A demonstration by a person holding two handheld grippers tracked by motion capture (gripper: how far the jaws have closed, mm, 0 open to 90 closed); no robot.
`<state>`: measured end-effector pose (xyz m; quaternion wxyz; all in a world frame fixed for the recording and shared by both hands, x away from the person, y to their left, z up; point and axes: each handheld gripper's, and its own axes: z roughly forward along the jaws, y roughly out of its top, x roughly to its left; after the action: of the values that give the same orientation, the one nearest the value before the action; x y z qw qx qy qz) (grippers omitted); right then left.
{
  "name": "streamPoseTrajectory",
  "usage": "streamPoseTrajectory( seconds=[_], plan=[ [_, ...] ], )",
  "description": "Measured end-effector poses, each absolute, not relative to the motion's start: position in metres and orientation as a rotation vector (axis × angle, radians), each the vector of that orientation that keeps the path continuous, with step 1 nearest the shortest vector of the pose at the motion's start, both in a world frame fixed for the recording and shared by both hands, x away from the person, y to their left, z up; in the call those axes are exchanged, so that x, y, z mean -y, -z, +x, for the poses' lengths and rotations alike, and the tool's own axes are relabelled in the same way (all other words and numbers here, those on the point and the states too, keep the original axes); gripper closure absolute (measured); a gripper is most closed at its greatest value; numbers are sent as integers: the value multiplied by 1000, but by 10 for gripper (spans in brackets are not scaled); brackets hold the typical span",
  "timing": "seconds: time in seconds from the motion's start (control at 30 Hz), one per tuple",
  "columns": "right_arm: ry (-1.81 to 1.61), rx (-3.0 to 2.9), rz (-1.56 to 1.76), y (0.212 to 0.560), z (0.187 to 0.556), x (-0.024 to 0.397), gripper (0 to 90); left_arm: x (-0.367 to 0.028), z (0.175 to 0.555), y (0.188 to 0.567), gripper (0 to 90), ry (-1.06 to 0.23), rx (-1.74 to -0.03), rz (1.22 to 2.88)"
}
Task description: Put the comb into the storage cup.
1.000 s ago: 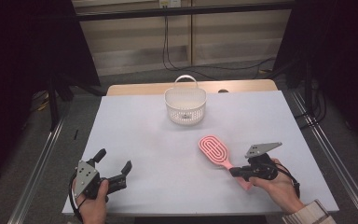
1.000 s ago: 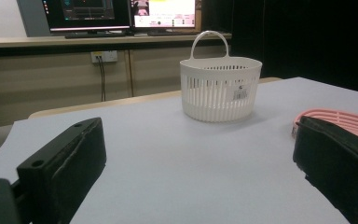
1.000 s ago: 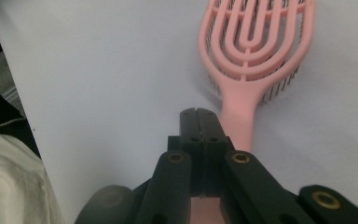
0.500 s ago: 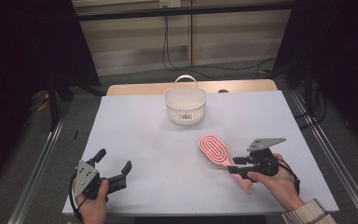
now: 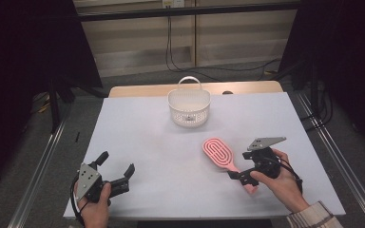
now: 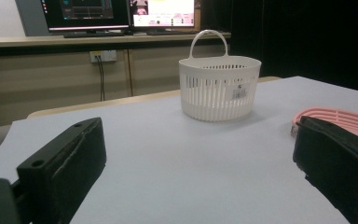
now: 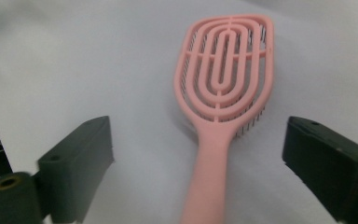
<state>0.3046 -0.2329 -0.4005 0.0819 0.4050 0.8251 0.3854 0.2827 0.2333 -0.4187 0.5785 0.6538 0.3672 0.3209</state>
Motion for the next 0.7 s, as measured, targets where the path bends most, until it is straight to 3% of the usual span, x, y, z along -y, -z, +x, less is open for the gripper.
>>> streamPoseTrajectory(
  seconds=[0.7],
  plan=[
    [-1053, -2437, 1199, 400, 330, 215, 87, -232, 284, 419, 26, -739, -849, 1532]
  ],
)
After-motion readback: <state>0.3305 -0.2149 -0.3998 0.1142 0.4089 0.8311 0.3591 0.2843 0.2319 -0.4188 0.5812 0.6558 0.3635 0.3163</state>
